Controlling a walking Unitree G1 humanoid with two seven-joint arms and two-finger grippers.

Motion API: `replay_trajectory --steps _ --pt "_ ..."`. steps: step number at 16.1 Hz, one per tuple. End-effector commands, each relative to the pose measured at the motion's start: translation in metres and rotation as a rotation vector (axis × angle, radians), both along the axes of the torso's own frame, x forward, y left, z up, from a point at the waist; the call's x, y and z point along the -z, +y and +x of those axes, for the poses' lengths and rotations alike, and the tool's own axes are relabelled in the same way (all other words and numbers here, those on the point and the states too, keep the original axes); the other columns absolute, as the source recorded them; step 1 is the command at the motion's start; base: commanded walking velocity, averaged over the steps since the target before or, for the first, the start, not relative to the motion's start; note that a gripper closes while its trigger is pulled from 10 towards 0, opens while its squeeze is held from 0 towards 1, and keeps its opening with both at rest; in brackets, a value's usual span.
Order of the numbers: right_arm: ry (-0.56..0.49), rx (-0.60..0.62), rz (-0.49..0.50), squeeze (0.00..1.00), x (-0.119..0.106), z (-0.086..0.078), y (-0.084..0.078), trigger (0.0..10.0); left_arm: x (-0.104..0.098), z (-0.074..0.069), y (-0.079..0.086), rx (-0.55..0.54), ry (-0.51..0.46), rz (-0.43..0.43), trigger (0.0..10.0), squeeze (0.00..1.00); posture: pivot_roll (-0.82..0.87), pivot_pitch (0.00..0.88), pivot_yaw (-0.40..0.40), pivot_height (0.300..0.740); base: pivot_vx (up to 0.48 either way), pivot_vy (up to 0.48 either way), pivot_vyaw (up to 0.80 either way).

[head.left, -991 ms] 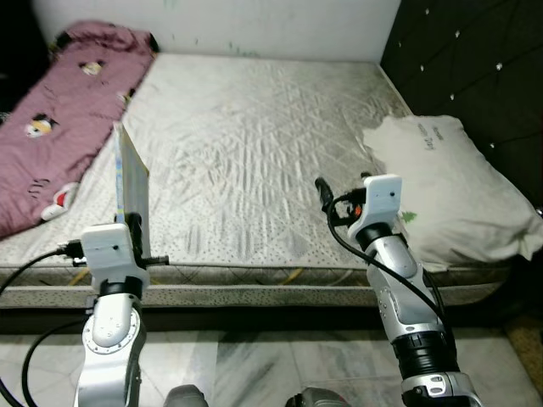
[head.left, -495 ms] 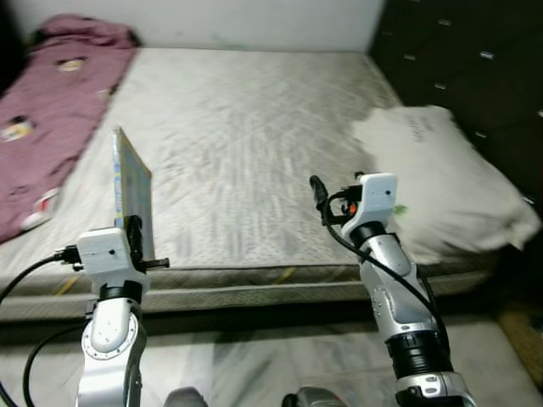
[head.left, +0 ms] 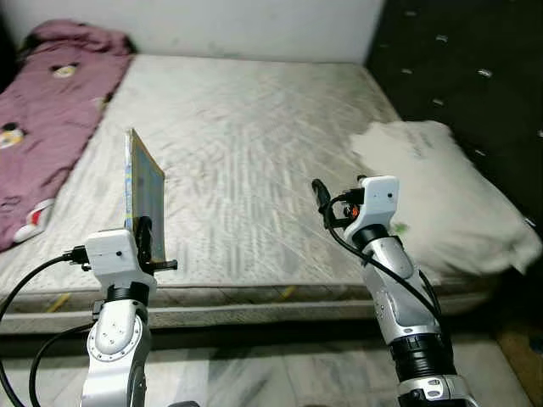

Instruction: Clean up the room

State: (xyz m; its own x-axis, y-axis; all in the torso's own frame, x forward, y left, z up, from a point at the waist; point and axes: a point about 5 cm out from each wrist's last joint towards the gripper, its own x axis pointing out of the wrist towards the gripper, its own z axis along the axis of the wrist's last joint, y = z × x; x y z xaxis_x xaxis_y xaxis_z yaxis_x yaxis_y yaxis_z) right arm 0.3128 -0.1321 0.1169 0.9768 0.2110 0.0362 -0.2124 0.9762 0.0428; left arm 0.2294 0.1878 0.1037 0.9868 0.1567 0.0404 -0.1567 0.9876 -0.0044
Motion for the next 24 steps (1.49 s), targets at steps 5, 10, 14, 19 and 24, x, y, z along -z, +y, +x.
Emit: replay_trajectory --steps 5,10,14,19,24 --pt "-0.013 0.002 -0.009 0.00 -0.0042 0.0014 -0.0013 10.0 -0.0074 0.0052 0.0003 -0.030 -0.026 0.006 10.0 0.00 -0.05 0.000 -0.048 0.740 0.288 0.000 0.00" --pt "-0.007 0.012 -0.013 0.00 -0.0029 0.0022 -0.0033 10.0 -0.0075 0.0056 -0.0008 -0.039 -0.025 0.022 10.0 0.00 -0.05 0.000 -0.048 0.740 0.000 0.000 0.00" --pt "-0.001 0.013 -0.017 0.00 -0.0017 0.0026 -0.0044 10.0 -0.0084 0.0064 -0.0032 -0.027 -0.024 0.036 10.0 0.00 -0.04 0.000 -0.053 0.740 0.000 -0.181 0.00" --pt "0.007 0.009 -0.019 0.00 -0.0005 0.0027 -0.0042 10.0 -0.0090 0.0071 -0.0050 -0.022 -0.028 0.032 10.0 0.00 -0.05 0.000 -0.056 0.740 0.000 -0.448 0.00" --pt "0.009 0.005 -0.025 0.00 -0.0003 0.0037 -0.0040 10.0 -0.0095 0.0084 -0.0061 -0.020 -0.030 0.028 10.0 0.00 -0.05 0.000 -0.059 0.740 0.000 -0.096 0.00"
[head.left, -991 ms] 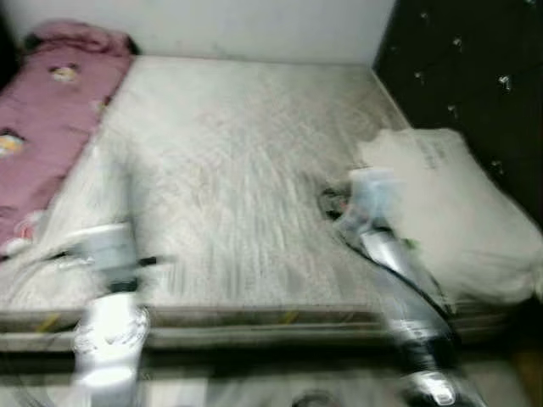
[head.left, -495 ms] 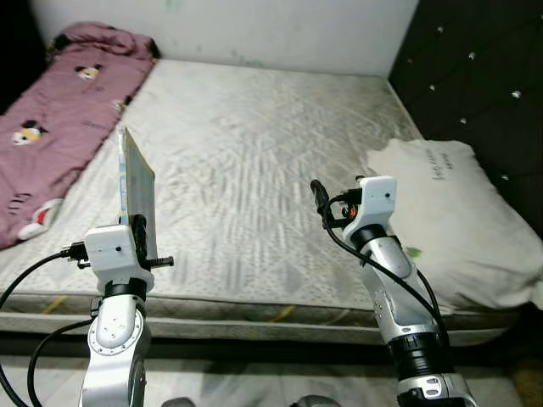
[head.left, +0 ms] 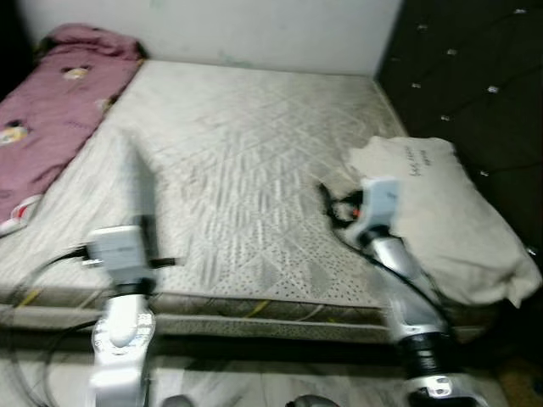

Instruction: Clean up the room

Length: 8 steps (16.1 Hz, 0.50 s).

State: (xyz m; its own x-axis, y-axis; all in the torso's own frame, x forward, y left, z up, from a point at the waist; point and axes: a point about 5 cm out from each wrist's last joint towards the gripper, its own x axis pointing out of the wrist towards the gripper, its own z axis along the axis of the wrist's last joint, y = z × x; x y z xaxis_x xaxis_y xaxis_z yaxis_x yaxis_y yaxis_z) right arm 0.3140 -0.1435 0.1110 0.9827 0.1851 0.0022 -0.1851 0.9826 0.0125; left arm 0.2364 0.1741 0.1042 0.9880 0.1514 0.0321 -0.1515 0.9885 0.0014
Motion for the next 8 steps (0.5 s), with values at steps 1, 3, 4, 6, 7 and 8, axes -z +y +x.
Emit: replay_trajectory --steps 1,3,4,6,7,8 --pt "-0.018 -0.022 0.011 0.00 -0.0059 0.0024 0.0075 10.0 -0.0091 0.0015 0.0076 -0.025 -0.040 0.023 10.0 0.00 -0.05 0.000 -0.059 0.740 0.000 0.000 0.00" --pt "-0.017 -0.022 0.010 0.00 -0.0058 0.0026 0.0076 10.0 -0.0095 0.0019 0.0075 -0.024 -0.043 0.020 10.0 0.00 -0.05 0.000 -0.059 0.740 0.000 0.000 0.00" --pt "-0.017 -0.022 0.010 0.00 -0.0057 0.0029 0.0072 10.0 -0.0107 0.0017 0.0070 -0.026 -0.058 0.006 10.0 0.00 -0.05 0.000 -0.060 0.740 0.000 0.000 0.00" --pt "-0.018 -0.023 0.008 0.00 -0.0057 0.0031 0.0072 10.0 -0.0122 0.0014 0.0052 0.005 -0.071 0.005 10.0 0.00 -0.05 0.000 -0.060 0.740 0.000 0.000 0.00" --pt "-0.019 -0.023 0.007 0.00 -0.0058 0.0031 0.0073 10.0 -0.0127 0.0010 0.0043 0.013 -0.077 0.000 10.0 0.00 -0.05 0.000 -0.060 0.740 0.000 0.000 0.00" --pt "-0.020 -0.023 0.007 0.00 -0.0059 0.0031 0.0071 10.0 -0.0132 0.0009 0.0033 0.018 -0.080 -0.001 10.0 0.00 -0.05 0.000 -0.062 0.740 0.000 0.000 0.00"
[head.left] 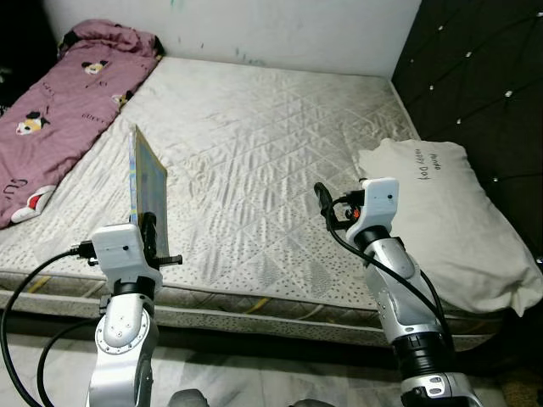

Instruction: Clean up the room

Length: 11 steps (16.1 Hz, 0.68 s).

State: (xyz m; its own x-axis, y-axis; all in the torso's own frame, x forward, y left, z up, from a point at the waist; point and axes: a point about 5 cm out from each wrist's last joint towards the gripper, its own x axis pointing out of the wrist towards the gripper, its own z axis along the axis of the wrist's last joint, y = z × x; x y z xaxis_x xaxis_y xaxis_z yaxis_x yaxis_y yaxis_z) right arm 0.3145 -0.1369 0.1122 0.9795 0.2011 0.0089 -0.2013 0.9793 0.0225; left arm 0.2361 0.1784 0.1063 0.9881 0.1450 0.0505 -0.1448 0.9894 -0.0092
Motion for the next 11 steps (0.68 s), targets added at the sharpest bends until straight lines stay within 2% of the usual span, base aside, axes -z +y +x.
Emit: replay_trajectory --steps 1,5,7,11 --pt "-0.016 -0.007 -0.005 0.00 -0.0049 0.0027 0.0002 10.0 -0.0114 0.0013 -0.0017 0.018 -0.066 0.001 10.0 0.00 -0.05 0.000 -0.062 0.740 0.000 0.000 0.00" --pt "-0.015 -0.013 -0.009 0.00 -0.0047 0.0027 0.0008 10.0 -0.0113 0.0010 -0.0010 0.016 -0.065 -0.008 10.0 0.00 -0.05 0.000 -0.064 0.740 0.264 0.000 0.00" --pt "-0.012 -0.013 -0.007 0.00 -0.0043 0.0025 0.0008 10.0 -0.0089 0.0004 0.0017 -0.019 -0.048 -0.012 10.0 0.00 -0.05 0.000 -0.064 0.740 0.000 0.000 0.00" --pt "-0.010 -0.015 -0.007 0.00 -0.0040 0.0025 0.0014 10.0 -0.0090 0.0008 0.0027 -0.021 -0.047 -0.006 10.0 0.00 -0.05 0.000 -0.063 0.740 0.000 0.000 0.00"
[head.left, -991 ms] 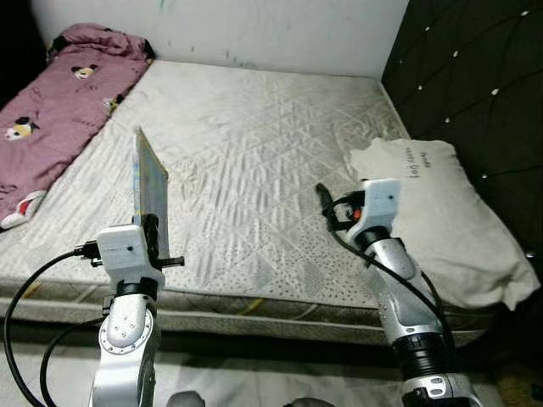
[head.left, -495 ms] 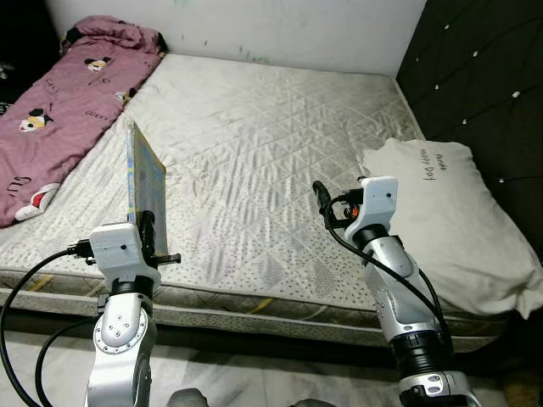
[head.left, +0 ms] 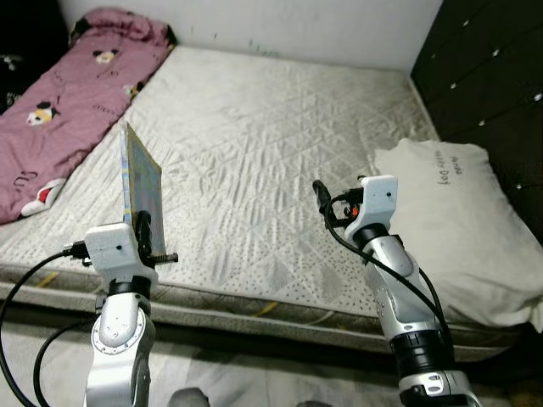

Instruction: Clean up the room

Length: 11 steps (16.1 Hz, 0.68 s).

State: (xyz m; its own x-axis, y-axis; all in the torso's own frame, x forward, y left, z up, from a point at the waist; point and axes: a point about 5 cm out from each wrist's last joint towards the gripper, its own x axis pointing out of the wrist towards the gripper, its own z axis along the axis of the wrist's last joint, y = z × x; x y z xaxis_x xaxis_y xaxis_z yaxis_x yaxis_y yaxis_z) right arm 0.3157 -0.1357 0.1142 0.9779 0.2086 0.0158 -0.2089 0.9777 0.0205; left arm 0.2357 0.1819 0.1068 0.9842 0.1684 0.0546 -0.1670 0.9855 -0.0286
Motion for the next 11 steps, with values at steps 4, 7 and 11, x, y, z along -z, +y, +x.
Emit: replay_trajectory --steps 4,7,11 --pt "-0.004 -0.005 -0.007 0.00 -0.0019 0.0013 0.0001 10.0 -0.0085 0.0017 -0.0012 0.006 -0.040 0.010 10.0 0.00 -0.05 0.000 -0.062 0.740 0.000 -0.408 0.00" --pt "-0.004 -0.006 -0.009 0.00 -0.0021 0.0017 -0.0003 10.0 -0.0087 0.0020 -0.0016 0.003 -0.041 0.007 10.0 0.00 -0.05 0.000 -0.064 0.740 0.000 0.000 0.00" --pt "-0.004 -0.007 -0.011 0.00 -0.0021 0.0017 -0.0006 10.0 -0.0087 0.0021 -0.0022 0.005 -0.041 0.006 10.0 0.00 -0.05 0.000 -0.065 0.740 0.000 -0.360 0.00"
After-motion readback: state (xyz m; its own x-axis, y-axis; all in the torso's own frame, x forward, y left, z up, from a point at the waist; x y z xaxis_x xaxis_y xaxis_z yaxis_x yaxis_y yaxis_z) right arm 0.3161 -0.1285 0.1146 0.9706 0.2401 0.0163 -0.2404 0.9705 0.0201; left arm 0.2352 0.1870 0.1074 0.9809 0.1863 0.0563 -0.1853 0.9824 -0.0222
